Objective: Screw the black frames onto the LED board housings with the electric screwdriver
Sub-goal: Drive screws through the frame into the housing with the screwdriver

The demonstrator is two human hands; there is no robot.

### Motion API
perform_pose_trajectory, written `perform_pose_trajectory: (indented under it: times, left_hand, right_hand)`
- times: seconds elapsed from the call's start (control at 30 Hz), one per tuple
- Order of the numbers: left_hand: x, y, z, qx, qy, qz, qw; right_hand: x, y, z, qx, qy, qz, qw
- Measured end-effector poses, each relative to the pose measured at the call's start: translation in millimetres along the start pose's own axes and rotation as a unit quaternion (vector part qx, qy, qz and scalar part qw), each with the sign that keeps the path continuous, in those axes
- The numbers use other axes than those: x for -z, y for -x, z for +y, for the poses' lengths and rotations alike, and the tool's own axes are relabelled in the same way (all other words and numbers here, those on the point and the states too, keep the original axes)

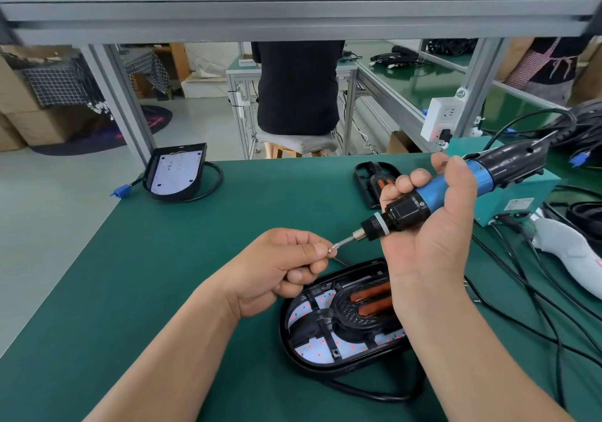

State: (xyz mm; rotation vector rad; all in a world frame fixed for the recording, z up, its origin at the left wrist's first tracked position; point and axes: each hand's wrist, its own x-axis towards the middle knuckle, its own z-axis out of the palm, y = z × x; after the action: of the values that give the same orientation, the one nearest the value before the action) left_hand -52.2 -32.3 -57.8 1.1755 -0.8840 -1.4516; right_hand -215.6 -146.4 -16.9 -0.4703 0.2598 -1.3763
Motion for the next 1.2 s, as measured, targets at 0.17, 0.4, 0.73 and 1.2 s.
perform_pose_trajectory:
  times: [0.17,0.4,0.73,1.2]
  left_hand:
    - [-1.2,0.2,0.9,-0.004,-0.008,0.004,1.0]
    - [-0.8,0.7,0.6,-0.003,-0.009,0.007,1.0]
    - [-3.0,0.6,1.8,0.0,-0.017,0.011,1.0]
    - [-1.6,0.5,-1.1,-0.028,-0.033,0.024,0.999]
  right_hand:
    - [0.7,0.8,1.2,0.002,0.018,-0.003,1.0]
    - [1.4,1.1,1.8,0.009,0.027,0.001,1.0]
    - [2.5,1.8,2.5,0.009,0.024,0.006,1.0]
    - [1.9,5.5,3.3,0.008,0.058,-0.006,0.998]
